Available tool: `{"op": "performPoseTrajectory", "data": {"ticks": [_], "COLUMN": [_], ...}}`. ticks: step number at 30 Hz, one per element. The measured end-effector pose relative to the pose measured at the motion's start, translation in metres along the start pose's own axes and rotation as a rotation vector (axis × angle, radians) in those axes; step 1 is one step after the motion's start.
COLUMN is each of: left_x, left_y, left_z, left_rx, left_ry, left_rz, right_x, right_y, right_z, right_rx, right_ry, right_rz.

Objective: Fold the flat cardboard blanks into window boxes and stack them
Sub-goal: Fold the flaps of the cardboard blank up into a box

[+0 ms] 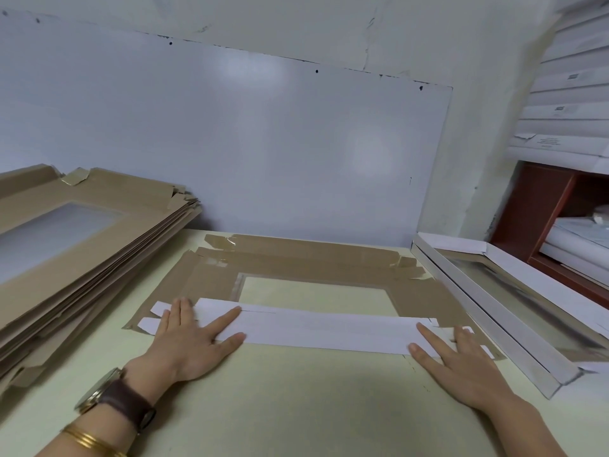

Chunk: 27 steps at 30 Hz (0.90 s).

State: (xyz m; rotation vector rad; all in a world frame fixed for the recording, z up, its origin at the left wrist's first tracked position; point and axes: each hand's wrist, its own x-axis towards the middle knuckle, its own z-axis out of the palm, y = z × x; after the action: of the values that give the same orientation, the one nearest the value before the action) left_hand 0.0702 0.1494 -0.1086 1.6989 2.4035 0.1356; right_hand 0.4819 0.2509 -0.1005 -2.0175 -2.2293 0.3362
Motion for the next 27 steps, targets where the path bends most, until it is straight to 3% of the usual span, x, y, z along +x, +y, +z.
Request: {"op": "performPoseTrajectory", "data": {"ticks": [27], "left_x": [-0.004], "left_y": [0.004], "left_z": [0.002], "left_rx": [0.064], "left_ry": [0.188], "left_rz": [0.108], "right_x": [-0.003], "right_y": [-0.011], "right_z": [0.007], "right_rx": [-0.050], "right_ry": [0.229], "right_rz": [-0.179]}}
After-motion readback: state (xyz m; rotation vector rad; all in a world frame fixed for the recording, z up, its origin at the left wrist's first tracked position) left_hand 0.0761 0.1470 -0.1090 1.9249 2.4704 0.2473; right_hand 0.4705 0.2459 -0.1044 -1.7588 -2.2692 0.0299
